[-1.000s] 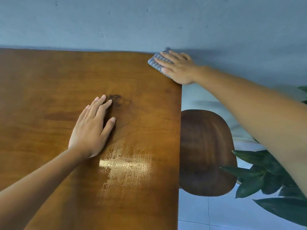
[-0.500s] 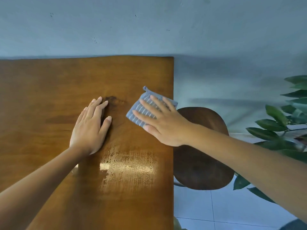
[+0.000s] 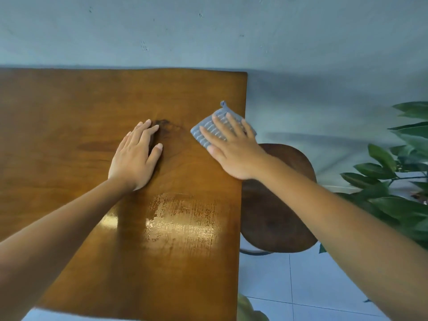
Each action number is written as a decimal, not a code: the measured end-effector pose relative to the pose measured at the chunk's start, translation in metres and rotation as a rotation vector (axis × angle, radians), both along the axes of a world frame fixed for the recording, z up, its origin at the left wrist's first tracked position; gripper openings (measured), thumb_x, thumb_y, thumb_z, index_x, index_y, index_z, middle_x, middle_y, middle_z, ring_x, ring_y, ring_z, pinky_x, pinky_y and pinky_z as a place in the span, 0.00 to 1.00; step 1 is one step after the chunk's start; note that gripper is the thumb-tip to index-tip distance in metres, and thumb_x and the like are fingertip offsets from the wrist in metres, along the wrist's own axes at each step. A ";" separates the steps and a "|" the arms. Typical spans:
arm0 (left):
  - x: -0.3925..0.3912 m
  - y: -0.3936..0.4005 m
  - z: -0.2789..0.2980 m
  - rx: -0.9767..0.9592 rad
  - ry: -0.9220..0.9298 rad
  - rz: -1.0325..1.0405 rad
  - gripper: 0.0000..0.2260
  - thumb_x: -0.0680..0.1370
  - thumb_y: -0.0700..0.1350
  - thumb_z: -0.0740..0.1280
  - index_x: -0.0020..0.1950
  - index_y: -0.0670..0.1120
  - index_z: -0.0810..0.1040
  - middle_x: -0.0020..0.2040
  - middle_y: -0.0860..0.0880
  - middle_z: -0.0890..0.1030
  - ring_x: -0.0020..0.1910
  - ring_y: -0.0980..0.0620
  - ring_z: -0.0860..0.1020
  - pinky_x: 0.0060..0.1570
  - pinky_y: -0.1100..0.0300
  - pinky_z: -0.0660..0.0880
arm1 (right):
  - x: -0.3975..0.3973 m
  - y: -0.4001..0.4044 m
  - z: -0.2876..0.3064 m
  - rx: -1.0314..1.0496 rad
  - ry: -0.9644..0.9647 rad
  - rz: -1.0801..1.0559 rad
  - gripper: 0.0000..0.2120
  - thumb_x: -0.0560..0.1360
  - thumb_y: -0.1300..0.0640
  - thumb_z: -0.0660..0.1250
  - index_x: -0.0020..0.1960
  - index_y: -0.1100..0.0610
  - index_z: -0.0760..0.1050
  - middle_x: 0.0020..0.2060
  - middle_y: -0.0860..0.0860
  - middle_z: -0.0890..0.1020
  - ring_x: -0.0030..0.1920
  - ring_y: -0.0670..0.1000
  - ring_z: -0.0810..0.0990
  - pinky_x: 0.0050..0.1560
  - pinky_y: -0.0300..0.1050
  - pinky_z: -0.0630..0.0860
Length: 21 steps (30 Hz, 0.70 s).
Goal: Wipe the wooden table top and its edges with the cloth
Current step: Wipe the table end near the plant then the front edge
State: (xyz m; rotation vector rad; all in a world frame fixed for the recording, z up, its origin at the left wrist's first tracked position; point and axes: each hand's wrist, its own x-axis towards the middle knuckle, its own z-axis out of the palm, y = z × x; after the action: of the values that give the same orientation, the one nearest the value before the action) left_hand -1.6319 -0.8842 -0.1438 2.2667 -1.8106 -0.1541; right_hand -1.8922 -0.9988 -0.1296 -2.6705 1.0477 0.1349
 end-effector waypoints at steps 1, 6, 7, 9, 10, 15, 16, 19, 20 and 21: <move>-0.001 0.000 0.000 0.002 0.001 -0.001 0.25 0.86 0.58 0.52 0.81 0.50 0.60 0.83 0.51 0.57 0.83 0.53 0.51 0.81 0.51 0.50 | -0.007 0.022 0.002 0.010 -0.008 0.020 0.25 0.85 0.40 0.35 0.82 0.38 0.37 0.82 0.49 0.35 0.80 0.56 0.29 0.77 0.61 0.30; 0.001 0.000 0.001 0.004 -0.010 -0.008 0.25 0.86 0.58 0.51 0.81 0.50 0.60 0.83 0.50 0.57 0.83 0.52 0.51 0.81 0.52 0.50 | -0.039 0.130 -0.005 -0.017 -0.067 0.106 0.26 0.86 0.41 0.40 0.83 0.40 0.42 0.83 0.51 0.40 0.81 0.58 0.34 0.78 0.65 0.36; 0.001 0.000 0.001 0.004 -0.011 -0.009 0.25 0.86 0.58 0.51 0.81 0.50 0.60 0.83 0.50 0.57 0.83 0.51 0.51 0.81 0.52 0.50 | -0.044 0.146 -0.008 -0.024 -0.078 0.108 0.26 0.86 0.41 0.42 0.83 0.41 0.44 0.83 0.51 0.42 0.81 0.59 0.36 0.78 0.65 0.38; 0.001 0.000 0.000 0.002 -0.010 -0.011 0.25 0.86 0.57 0.51 0.81 0.49 0.60 0.83 0.49 0.57 0.83 0.50 0.52 0.81 0.51 0.50 | -0.050 0.173 -0.012 -0.027 -0.089 0.101 0.26 0.86 0.42 0.45 0.83 0.42 0.46 0.83 0.51 0.44 0.82 0.59 0.38 0.79 0.66 0.41; 0.001 -0.001 0.000 0.000 -0.008 -0.011 0.24 0.86 0.57 0.51 0.81 0.49 0.60 0.83 0.49 0.58 0.83 0.50 0.52 0.81 0.50 0.51 | -0.053 0.186 -0.012 -0.033 -0.093 0.095 0.26 0.86 0.42 0.45 0.83 0.42 0.47 0.83 0.51 0.45 0.82 0.59 0.39 0.79 0.66 0.42; 0.002 -0.003 0.000 0.004 0.001 -0.010 0.25 0.86 0.57 0.51 0.81 0.48 0.60 0.83 0.48 0.57 0.83 0.49 0.52 0.80 0.49 0.52 | -0.060 0.237 -0.014 -0.044 -0.084 0.026 0.26 0.86 0.41 0.46 0.83 0.42 0.49 0.83 0.51 0.47 0.82 0.60 0.43 0.78 0.65 0.45; 0.002 -0.003 0.000 0.007 0.003 -0.011 0.25 0.86 0.57 0.51 0.81 0.48 0.60 0.83 0.48 0.57 0.83 0.49 0.52 0.80 0.49 0.52 | -0.061 0.245 -0.014 -0.045 -0.081 0.009 0.26 0.86 0.41 0.46 0.83 0.42 0.50 0.83 0.51 0.48 0.82 0.60 0.44 0.78 0.66 0.46; 0.000 -0.001 -0.002 0.018 0.003 -0.021 0.26 0.86 0.57 0.49 0.81 0.48 0.60 0.83 0.47 0.57 0.83 0.49 0.51 0.81 0.48 0.51 | -0.061 0.268 -0.013 -0.042 -0.068 -0.033 0.26 0.86 0.40 0.47 0.83 0.43 0.51 0.83 0.51 0.49 0.82 0.60 0.45 0.77 0.66 0.48; 0.000 -0.001 -0.001 0.021 0.003 -0.025 0.26 0.86 0.57 0.49 0.81 0.48 0.59 0.83 0.47 0.56 0.83 0.48 0.51 0.81 0.48 0.51 | -0.060 0.275 -0.012 -0.047 -0.067 -0.051 0.27 0.86 0.40 0.47 0.83 0.43 0.51 0.83 0.51 0.49 0.82 0.60 0.45 0.77 0.67 0.49; 0.000 -0.002 0.000 0.023 0.005 -0.027 0.26 0.85 0.57 0.49 0.82 0.48 0.59 0.83 0.47 0.56 0.83 0.48 0.51 0.81 0.48 0.50 | -0.060 0.281 -0.012 -0.054 -0.069 -0.066 0.27 0.86 0.40 0.47 0.83 0.42 0.50 0.83 0.50 0.48 0.82 0.59 0.45 0.77 0.67 0.50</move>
State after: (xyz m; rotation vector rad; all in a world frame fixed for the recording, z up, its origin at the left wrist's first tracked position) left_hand -1.6322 -0.8857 -0.1436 2.2564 -1.8462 -0.1864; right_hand -1.9525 -0.7180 -0.1412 -2.6634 1.1316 0.0010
